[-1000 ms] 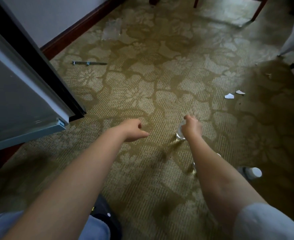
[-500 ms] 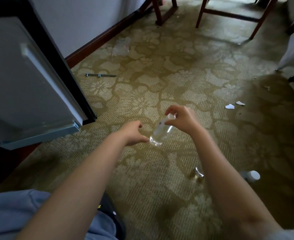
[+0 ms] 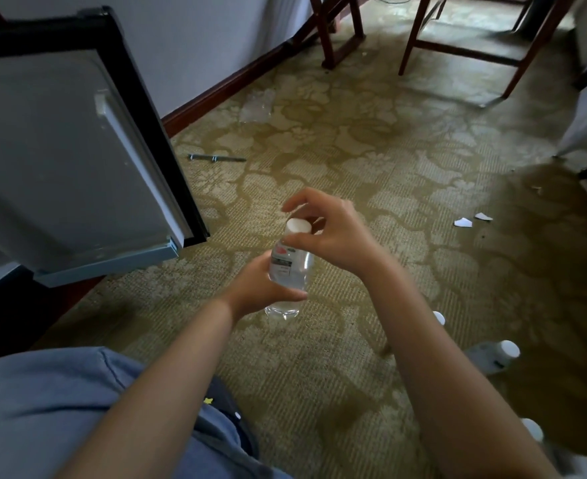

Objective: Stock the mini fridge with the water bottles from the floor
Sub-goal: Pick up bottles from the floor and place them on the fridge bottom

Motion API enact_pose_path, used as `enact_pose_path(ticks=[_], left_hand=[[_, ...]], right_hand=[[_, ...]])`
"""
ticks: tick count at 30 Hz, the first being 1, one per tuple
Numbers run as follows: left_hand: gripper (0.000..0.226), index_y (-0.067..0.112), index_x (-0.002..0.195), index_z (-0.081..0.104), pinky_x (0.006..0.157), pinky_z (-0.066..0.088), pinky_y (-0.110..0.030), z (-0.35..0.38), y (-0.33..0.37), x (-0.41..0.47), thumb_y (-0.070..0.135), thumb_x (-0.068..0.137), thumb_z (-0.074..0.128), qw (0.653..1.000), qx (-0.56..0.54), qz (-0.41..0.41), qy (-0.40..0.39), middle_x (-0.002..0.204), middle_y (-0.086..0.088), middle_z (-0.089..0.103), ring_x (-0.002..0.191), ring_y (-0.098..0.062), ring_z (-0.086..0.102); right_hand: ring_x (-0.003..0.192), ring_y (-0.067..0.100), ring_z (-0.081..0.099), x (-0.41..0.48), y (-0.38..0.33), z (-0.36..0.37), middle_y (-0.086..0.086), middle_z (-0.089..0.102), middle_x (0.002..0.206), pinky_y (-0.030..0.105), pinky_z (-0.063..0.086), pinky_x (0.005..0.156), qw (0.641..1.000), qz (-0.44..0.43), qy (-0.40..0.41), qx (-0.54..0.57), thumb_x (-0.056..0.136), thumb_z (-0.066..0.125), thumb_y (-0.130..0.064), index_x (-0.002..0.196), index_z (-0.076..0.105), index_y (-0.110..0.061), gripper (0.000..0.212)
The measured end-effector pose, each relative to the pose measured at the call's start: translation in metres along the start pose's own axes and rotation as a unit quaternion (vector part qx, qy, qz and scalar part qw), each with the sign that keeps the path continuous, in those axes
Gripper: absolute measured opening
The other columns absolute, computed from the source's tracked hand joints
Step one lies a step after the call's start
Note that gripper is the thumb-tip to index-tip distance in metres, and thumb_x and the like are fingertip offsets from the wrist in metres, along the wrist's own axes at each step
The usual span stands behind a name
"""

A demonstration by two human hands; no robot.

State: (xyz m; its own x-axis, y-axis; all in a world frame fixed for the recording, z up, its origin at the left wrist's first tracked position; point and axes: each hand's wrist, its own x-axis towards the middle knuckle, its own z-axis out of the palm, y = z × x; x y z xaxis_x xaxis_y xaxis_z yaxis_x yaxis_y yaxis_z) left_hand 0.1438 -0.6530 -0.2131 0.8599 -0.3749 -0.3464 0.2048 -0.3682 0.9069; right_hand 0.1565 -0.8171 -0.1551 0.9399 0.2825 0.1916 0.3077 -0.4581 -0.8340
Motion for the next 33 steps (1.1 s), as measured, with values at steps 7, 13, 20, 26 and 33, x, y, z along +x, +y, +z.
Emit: enact_pose_path(ticks=[7,13,20,26,33], left_hand=[[0.053,0.019,0.114,0.058,0.080,0.057,-0.028,0.019,0.007,0.008,0.017,0.067,0.083,0.999,0.030,0.025,0.022,0.101,0.002,0.070,0.095,-0.012,0.067],[0.062,0.018,0.118,0.056,0.090,0.050,-0.033,0.037,0.011,0.016,0.022,0.064,0.085,0.989,0.139,-0.004,0.054,0.109,0.005,0.065,0.102,-0.015,0.061],[0.071,0.017,0.124,0.054,0.095,0.048,-0.037,0.045,0.004,0.019,0.024,0.061,0.087,0.978,0.207,-0.028,0.029,0.119,-0.001,0.064,0.108,-0.020,0.060],[0.073,0.016,0.121,0.056,0.097,0.048,-0.041,0.060,0.005,0.024,0.022,0.056,0.089,0.975,0.218,-0.033,0.016,0.115,-0.001,0.066,0.106,-0.020,0.062],[0.068,0.015,0.117,0.057,0.097,0.048,-0.041,0.069,0.008,0.024,0.019,0.057,0.088,0.972,0.233,-0.033,0.008,0.113,-0.001,0.066,0.105,-0.020,0.062]], right_hand=[[0.074,0.009,0.066,-0.013,0.014,-0.002,-0.007,0.068,0.081,0.023,0.056,0.067,0.994,0.031,0.082,0.059,0.074,0.080,-0.019,0.098,0.061,-0.017,0.031],[0.072,0.004,0.063,-0.038,0.052,-0.012,-0.003,0.066,0.082,0.018,0.052,0.066,0.971,0.071,0.151,0.169,0.092,0.059,-0.016,0.092,0.064,-0.012,0.007],[0.081,0.019,0.062,-0.105,0.169,-0.022,-0.002,0.065,0.084,0.028,0.048,0.068,0.921,0.320,0.220,-0.010,0.094,0.057,-0.027,0.088,0.063,-0.020,0.011],[0.123,0.022,0.043,-0.156,0.223,-0.012,0.003,0.053,0.132,0.037,0.037,0.099,0.851,0.429,0.211,-0.218,0.092,0.056,-0.027,0.130,0.052,-0.015,0.039],[0.111,0.032,0.055,-0.176,0.256,-0.004,0.010,0.060,0.122,0.036,0.042,0.082,0.807,0.538,0.226,-0.097,0.089,0.061,-0.024,0.124,0.047,-0.015,0.038]])
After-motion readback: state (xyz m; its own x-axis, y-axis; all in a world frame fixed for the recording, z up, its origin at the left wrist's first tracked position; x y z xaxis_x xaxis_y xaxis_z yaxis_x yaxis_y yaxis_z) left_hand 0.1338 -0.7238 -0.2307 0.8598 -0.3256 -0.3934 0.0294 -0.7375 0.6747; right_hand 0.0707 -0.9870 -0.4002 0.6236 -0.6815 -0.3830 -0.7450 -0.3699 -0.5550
